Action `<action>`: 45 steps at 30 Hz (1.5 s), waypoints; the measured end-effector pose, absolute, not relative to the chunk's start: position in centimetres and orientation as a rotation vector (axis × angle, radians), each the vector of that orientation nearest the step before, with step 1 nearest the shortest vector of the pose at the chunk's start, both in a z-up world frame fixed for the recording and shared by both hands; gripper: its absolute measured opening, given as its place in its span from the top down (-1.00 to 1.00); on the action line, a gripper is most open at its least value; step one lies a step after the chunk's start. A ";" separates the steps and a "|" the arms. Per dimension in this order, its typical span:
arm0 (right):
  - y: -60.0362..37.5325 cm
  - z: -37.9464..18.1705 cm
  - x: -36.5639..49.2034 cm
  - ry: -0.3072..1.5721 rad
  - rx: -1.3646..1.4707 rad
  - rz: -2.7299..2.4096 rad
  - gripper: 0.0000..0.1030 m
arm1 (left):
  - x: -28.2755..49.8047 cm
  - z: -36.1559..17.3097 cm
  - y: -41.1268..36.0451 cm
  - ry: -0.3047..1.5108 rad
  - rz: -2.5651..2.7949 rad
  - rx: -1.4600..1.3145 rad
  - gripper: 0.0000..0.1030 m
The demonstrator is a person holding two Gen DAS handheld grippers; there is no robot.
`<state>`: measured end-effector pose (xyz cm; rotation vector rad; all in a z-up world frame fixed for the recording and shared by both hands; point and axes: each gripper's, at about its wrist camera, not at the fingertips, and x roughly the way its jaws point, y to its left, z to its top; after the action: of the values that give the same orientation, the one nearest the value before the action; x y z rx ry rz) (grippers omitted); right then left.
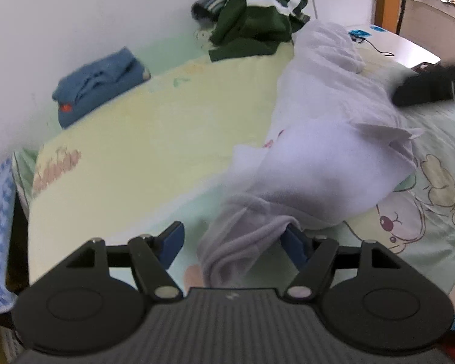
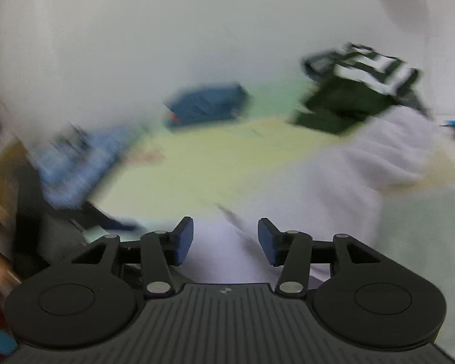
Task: Fold clothes
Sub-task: 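Lift the white shirt with both grippers and pull it off the pile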
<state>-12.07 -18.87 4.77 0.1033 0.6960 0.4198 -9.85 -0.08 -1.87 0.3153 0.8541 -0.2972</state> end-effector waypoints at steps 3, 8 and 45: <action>-19.3 2.7 -12.7 0.751 -0.001 0.406 -0.02 | -9.2 -2.5 -0.1 0.895 -0.289 0.274 -0.41; -16.6 -0.5 -12.3 0.714 -0.282 0.340 -0.13 | -8.6 -3.3 -0.6 0.917 -0.253 0.268 0.05; -22.1 -3.1 -9.0 0.843 0.013 0.265 0.00 | -6.1 -4.4 -1.0 0.754 0.020 0.256 -0.44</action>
<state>-9.04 -22.09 -3.06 0.0131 0.8431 0.2646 -6.10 -1.00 -4.41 0.2559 0.7536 0.0197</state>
